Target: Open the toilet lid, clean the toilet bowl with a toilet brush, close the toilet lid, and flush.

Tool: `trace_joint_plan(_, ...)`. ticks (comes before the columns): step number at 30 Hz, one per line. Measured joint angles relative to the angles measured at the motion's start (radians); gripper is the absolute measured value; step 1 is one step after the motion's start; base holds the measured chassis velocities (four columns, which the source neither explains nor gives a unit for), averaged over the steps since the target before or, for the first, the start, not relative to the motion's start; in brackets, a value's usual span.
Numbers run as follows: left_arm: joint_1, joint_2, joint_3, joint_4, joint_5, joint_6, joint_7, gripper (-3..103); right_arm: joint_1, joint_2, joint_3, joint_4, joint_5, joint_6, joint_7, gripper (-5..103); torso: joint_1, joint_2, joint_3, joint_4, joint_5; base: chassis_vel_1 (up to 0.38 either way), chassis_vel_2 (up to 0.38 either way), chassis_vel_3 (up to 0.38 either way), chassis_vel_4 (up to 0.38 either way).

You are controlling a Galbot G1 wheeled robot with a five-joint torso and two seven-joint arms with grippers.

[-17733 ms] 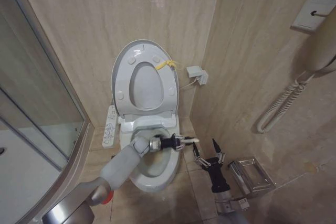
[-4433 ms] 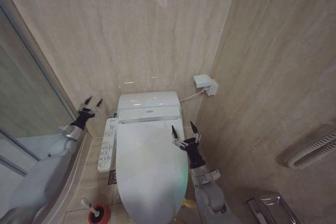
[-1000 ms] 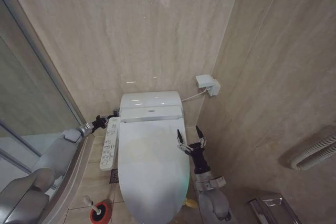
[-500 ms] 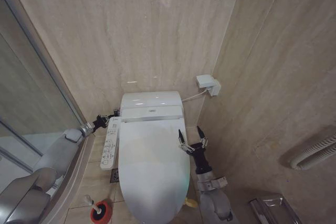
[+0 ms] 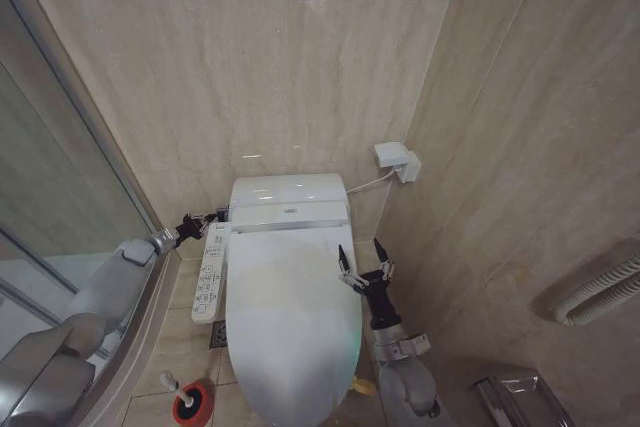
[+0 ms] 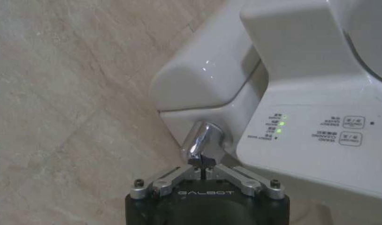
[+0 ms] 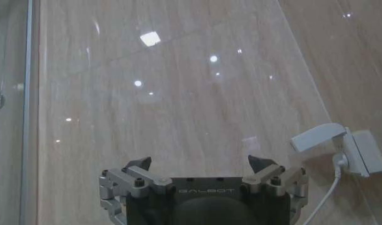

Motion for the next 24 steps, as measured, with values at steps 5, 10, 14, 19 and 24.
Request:
trace_joint_plan(5,-0.001,0.001,0.001,0.000,-0.001,0.000,0.003,0,-0.001,0.002,-0.001,0.000,0.000,0.000,0.000,100,0.000,0.000,0.000,0.0000,0.0000,0.000,0.000,0.000,0.000)
trace_joint_plan(10,0.001,-0.005,-0.003,0.003,-0.001,0.001,0.002,0,-0.003,0.003,-0.001,0.000,0.000,0.000,0.000,100,0.000,0.000,0.000,0.0006,0.0001,0.000,0.000,0.000,0.000)
trace_joint_plan(14,0.002,-0.010,-0.004,0.006,-0.002,0.001,0.000,0,-0.003,0.002,0.000,0.000,0.000,0.000,0.000,100,0.000,0.000,0.000,0.0006,0.0002,0.000,0.000,0.000,0.000)
trace_joint_plan(19,-0.001,-0.013,-0.003,0.010,-0.002,0.002,0.000,0,-0.003,0.001,0.001,0.000,0.000,0.000,0.000,100,0.000,0.000,0.000,0.0007,0.0001,0.000,0.000,0.000,0.000)
trace_joint_plan(24,-0.002,-0.015,-0.002,0.013,-0.001,0.003,-0.001,0,0.000,0.004,0.001,-0.004,0.000,0.000,0.000,100,0.000,0.000,0.000,0.0006,0.0000,0.000,0.000,0.000,0.000)
